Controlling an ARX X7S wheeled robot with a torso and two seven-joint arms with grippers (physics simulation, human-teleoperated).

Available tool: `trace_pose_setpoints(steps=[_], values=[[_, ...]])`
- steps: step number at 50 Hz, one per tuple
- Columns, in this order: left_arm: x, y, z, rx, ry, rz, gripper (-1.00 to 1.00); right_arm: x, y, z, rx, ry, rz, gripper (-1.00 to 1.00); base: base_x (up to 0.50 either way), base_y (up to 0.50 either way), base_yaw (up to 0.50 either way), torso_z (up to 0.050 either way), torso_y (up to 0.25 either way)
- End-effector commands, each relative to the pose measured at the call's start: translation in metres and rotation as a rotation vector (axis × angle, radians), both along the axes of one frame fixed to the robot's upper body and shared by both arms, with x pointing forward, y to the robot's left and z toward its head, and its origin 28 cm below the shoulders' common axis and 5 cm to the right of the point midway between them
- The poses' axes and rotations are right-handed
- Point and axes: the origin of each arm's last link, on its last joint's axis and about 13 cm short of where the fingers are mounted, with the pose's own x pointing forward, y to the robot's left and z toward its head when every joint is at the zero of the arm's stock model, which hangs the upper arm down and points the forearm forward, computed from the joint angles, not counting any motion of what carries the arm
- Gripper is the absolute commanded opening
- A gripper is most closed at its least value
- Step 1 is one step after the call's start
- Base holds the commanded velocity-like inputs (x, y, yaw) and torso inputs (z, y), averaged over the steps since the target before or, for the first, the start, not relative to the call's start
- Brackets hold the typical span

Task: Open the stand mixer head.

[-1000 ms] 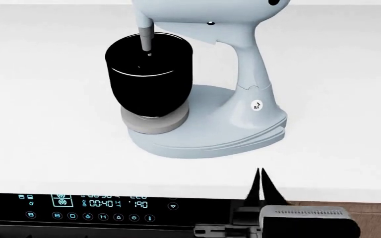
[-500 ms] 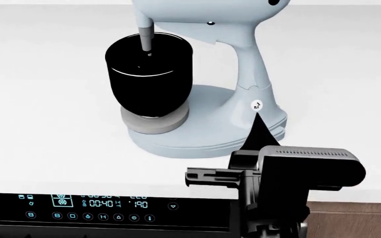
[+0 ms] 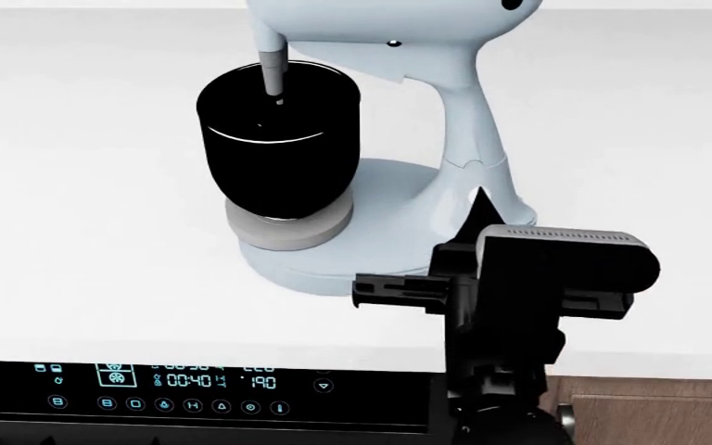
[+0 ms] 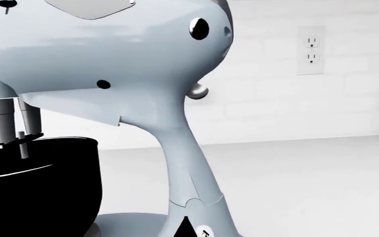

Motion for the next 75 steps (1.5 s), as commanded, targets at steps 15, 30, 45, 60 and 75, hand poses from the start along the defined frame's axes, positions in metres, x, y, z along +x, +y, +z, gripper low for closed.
trace_pose_setpoints(steps=[15,30,45,60,75], values=[[0.003,0.0,0.001,0.029,-0.046,0.021,1.0,0.025,-0.003,-0.016,0.013,0.072,-0.02,-1.0,0.0,0.0,0.0,0.0,0.0],[0.003,0.001,0.001,0.029,-0.048,0.022,1.0,0.034,-0.005,-0.023,0.016,0.116,-0.025,-1.0,0.0,0.0,0.0,0.0,0.0],[0.003,0.0,0.001,0.029,-0.048,0.02,1.0,0.042,-0.004,-0.023,-0.012,0.129,-0.024,-1.0,0.0,0.0,0.0,0.0,0.0],[0.003,0.001,0.002,0.026,-0.051,0.023,1.0,0.048,-0.004,-0.024,-0.031,0.126,-0.044,-1.0,0.0,0.0,0.0,0.0,0.0],[0.003,0.002,0.003,0.026,-0.054,0.028,1.0,0.053,-0.004,-0.031,-0.047,0.149,-0.04,-1.0,0.0,0.0,0.0,0.0,0.0]])
